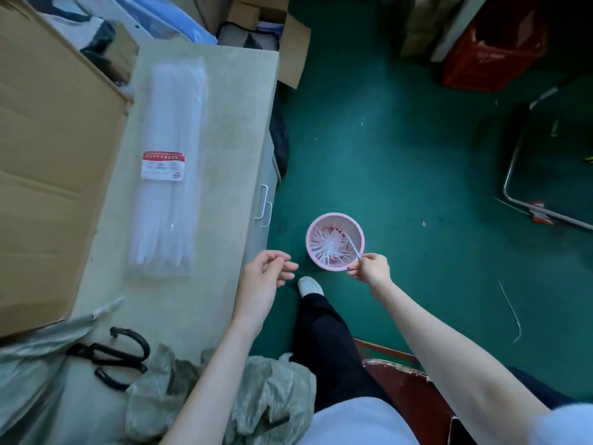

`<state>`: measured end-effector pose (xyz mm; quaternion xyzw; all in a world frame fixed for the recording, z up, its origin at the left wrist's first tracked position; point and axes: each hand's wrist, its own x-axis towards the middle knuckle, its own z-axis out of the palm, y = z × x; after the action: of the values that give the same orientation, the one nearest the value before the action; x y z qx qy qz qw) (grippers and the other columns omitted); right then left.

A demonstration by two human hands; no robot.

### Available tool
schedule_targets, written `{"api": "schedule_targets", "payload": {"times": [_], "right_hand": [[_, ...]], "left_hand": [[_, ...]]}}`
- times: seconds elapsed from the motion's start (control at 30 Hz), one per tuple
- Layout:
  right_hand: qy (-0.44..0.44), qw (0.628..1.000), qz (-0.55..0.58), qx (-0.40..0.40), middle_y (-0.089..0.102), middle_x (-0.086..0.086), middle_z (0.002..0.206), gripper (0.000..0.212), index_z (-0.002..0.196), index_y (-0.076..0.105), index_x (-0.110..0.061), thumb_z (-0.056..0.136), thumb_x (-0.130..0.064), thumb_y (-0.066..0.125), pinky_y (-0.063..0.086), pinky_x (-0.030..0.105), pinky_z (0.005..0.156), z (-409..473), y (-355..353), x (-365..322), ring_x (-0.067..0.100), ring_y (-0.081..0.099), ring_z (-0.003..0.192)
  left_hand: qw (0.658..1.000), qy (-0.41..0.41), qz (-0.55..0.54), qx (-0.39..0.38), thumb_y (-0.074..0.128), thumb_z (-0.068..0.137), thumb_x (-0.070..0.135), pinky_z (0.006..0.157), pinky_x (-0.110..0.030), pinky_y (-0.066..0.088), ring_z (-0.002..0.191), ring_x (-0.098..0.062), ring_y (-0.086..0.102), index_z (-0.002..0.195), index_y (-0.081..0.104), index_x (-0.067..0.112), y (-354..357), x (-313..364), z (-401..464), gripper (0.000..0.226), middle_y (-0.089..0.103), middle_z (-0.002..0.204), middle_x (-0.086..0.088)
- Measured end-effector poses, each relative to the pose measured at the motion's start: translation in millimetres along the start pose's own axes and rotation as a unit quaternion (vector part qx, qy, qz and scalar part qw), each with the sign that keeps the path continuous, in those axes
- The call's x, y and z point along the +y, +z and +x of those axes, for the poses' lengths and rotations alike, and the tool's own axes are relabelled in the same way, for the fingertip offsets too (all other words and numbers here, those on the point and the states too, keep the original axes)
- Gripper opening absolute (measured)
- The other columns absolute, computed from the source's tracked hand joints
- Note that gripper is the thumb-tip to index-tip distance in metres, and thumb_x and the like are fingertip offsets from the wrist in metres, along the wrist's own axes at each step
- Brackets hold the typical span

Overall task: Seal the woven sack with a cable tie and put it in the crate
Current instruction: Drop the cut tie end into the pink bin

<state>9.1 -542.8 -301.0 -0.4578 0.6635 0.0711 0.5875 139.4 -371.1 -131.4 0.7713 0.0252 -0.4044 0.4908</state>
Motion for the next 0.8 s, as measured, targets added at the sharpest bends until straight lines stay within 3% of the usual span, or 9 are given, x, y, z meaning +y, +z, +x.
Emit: {"api": "schedule_targets", "payload": {"times": [0.13,0.3,0.43,0.5,0.57,0.67,0.73,0.8], "right_hand": [[0.007,1.0,0.002,-0.021,0.068,0.012,0.075,0.042,0.127,0.047,0.004,0.088,0.006,0.032,0.057,0.027,0.056,23,9,-1,0.017,0.066,0.05],[0.026,0.995,-0.043,-0.087,0.057,0.012,0.127,0.054,0.147,0.028,-0.019,0.094,-0.014,0.037,0.048,0.032,0.074,34,22,-6,0.025,0.059,0.09],[0.015,0.993,-0.064,-0.095,0.051,0.008,0.14,0.055,0.144,0.035,-0.023,0.091,-0.026,0.048,0.043,0.04,0.098,36,24,1,0.028,0.054,0.118],[-0.002,0.995,-0.057,-0.084,0.053,0.007,0.139,0.052,0.14,0.041,-0.021,0.089,-0.027,0.049,0.039,0.045,0.106,31,22,1,0.028,0.053,0.122],[-0.019,0.996,-0.04,-0.073,0.059,0.007,0.13,0.046,0.133,0.049,-0.017,0.088,-0.023,0.05,0.042,0.042,0.102,19,18,-4,0.024,0.058,0.113],[-0.047,0.997,0.002,-0.067,0.067,0.009,0.106,0.033,0.122,0.057,-0.009,0.09,-0.013,0.049,0.047,0.027,0.075,-6,9,-18,0.017,0.064,0.082],[-0.068,0.995,0.03,-0.072,0.067,0.012,0.096,0.026,0.114,0.059,-0.004,0.091,-0.006,0.046,0.046,0.023,0.063,-26,2,-27,0.02,0.063,0.077],[-0.089,0.991,0.05,-0.081,0.067,0.014,0.088,0.02,0.107,0.06,-0.003,0.093,-0.004,0.045,0.049,0.024,0.061,-48,-2,-37,0.022,0.063,0.073]], "left_hand": [[1.0,-0.012,0.005,0.0,0.045,0.096,0.007,0.07,-0.019,0.049,0.07,-0.01,0.063,0.085,0.062,0.015,2,-3,15,0.022,0.072,0.083,-0.002],[1.0,-0.022,0.006,-0.001,0.044,0.096,0.006,0.072,-0.019,0.05,0.073,-0.01,0.063,0.085,0.062,0.015,4,-10,32,0.023,0.071,0.085,-0.004],[0.999,-0.029,0.017,-0.001,0.046,0.096,0.008,0.072,-0.018,0.049,0.075,-0.009,0.064,0.087,0.062,0.016,6,-14,33,0.021,0.072,0.088,-0.004],[0.999,-0.027,0.018,-0.001,0.046,0.096,0.008,0.07,-0.015,0.049,0.075,-0.008,0.064,0.088,0.062,0.016,7,-13,30,0.02,0.072,0.09,-0.003],[1.0,-0.024,0.018,-0.002,0.045,0.097,0.008,0.068,-0.014,0.049,0.073,-0.007,0.064,0.088,0.062,0.017,6,-10,25,0.02,0.071,0.089,-0.002],[1.0,-0.012,0.012,0.001,0.045,0.096,0.008,0.069,-0.018,0.047,0.074,-0.008,0.063,0.087,0.062,0.017,3,-5,13,0.021,0.071,0.088,-0.001],[1.0,0.0,0.005,0.007,0.045,0.097,0.008,0.07,-0.02,0.047,0.074,-0.008,0.064,0.087,0.062,0.017,-1,0,3,0.022,0.071,0.088,-0.001],[1.0,0.011,-0.004,0.016,0.045,0.097,0.008,0.07,-0.02,0.047,0.073,-0.008,0.063,0.086,0.062,0.017,-5,6,-8,0.022,0.071,0.087,-0.001]]}}
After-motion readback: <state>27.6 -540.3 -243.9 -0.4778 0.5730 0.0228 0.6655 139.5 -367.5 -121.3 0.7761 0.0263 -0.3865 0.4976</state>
